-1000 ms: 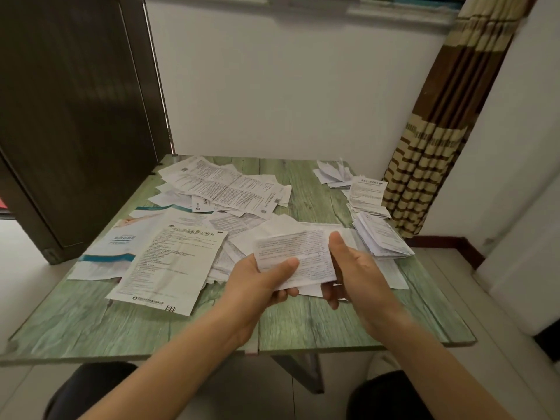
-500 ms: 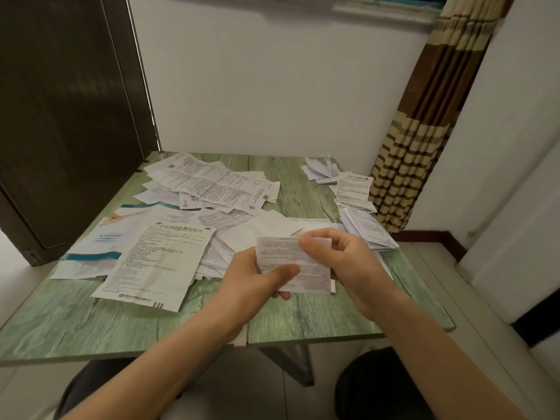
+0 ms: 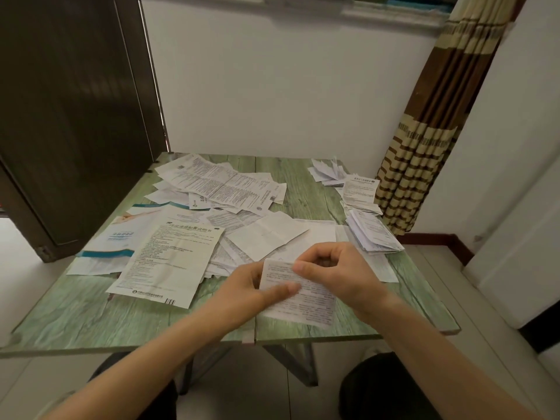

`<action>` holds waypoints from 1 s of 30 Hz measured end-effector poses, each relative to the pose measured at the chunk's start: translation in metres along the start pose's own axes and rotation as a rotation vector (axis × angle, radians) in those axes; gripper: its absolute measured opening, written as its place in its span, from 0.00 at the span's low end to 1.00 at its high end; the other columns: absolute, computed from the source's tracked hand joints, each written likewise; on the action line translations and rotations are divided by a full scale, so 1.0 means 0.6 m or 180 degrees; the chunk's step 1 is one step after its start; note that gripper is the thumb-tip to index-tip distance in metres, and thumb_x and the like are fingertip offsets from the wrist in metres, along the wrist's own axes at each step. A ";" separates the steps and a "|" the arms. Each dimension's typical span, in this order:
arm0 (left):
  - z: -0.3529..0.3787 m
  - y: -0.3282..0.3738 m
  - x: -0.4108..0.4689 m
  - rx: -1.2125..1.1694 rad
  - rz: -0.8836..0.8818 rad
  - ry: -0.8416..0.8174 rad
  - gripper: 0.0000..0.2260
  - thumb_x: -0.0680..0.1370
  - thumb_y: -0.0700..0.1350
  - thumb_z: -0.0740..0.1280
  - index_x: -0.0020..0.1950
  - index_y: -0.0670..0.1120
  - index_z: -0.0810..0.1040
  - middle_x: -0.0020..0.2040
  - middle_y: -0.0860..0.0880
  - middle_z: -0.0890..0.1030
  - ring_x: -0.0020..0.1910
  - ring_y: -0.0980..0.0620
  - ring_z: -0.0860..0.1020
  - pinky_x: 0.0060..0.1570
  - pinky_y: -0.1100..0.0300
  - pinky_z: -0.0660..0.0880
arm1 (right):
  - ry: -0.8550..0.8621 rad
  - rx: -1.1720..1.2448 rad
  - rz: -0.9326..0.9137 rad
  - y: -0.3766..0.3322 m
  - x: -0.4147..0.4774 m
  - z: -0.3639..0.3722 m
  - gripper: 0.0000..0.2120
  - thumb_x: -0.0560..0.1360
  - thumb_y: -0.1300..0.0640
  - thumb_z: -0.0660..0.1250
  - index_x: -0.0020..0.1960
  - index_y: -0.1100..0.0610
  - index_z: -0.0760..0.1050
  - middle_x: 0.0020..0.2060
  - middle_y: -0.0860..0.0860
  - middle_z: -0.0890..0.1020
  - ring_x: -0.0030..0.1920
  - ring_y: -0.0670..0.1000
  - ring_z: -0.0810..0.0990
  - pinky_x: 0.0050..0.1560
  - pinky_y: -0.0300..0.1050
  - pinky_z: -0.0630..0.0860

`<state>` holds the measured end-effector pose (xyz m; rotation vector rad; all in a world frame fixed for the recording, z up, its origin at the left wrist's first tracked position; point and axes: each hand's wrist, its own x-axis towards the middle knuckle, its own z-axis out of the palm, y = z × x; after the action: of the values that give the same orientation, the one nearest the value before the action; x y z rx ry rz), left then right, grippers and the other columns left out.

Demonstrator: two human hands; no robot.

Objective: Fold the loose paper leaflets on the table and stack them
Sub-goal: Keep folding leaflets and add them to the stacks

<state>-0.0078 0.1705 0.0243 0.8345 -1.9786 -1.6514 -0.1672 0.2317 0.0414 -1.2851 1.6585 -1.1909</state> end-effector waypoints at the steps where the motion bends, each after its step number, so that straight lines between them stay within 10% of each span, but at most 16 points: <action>1: -0.003 0.000 0.003 0.0087 0.0085 0.0142 0.10 0.72 0.53 0.67 0.46 0.47 0.80 0.43 0.45 0.84 0.43 0.46 0.81 0.43 0.61 0.75 | -0.0012 -0.0024 -0.0034 -0.002 0.001 0.001 0.03 0.71 0.61 0.72 0.41 0.62 0.81 0.40 0.61 0.83 0.40 0.54 0.81 0.42 0.43 0.78; 7: -0.007 -0.005 0.011 0.0586 0.0355 0.0659 0.14 0.77 0.49 0.66 0.38 0.41 0.79 0.31 0.42 0.74 0.30 0.53 0.70 0.33 0.64 0.65 | -0.0091 -0.0206 -0.0179 0.000 0.003 0.011 0.04 0.72 0.61 0.72 0.38 0.57 0.81 0.37 0.58 0.82 0.38 0.50 0.79 0.40 0.38 0.76; 11: -0.015 -0.003 0.020 0.0927 0.0433 0.0727 0.14 0.76 0.47 0.67 0.30 0.50 0.76 0.22 0.57 0.68 0.23 0.60 0.65 0.27 0.69 0.61 | -0.0089 -0.0210 -0.0104 0.007 0.002 0.010 0.04 0.71 0.60 0.73 0.40 0.60 0.82 0.39 0.59 0.83 0.40 0.52 0.81 0.41 0.40 0.77; 26: -0.028 0.012 0.048 0.0862 0.0627 0.0317 0.16 0.77 0.48 0.64 0.39 0.36 0.79 0.37 0.35 0.80 0.34 0.39 0.77 0.35 0.56 0.72 | 0.0368 -0.0280 0.0120 0.012 -0.013 -0.062 0.05 0.72 0.60 0.71 0.37 0.59 0.79 0.32 0.52 0.80 0.30 0.40 0.76 0.33 0.31 0.73; 30: -0.018 0.023 0.058 0.0848 0.0610 0.0069 0.14 0.78 0.45 0.63 0.33 0.48 0.80 0.31 0.49 0.81 0.28 0.58 0.75 0.31 0.67 0.72 | 0.0421 -0.0412 0.0167 0.010 -0.015 -0.088 0.04 0.72 0.60 0.71 0.39 0.60 0.79 0.34 0.54 0.82 0.31 0.42 0.77 0.34 0.32 0.75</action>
<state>-0.0282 0.1401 0.0379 0.7229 -2.2185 -1.2860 -0.2151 0.2537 0.0524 -1.2553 1.8806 -1.1752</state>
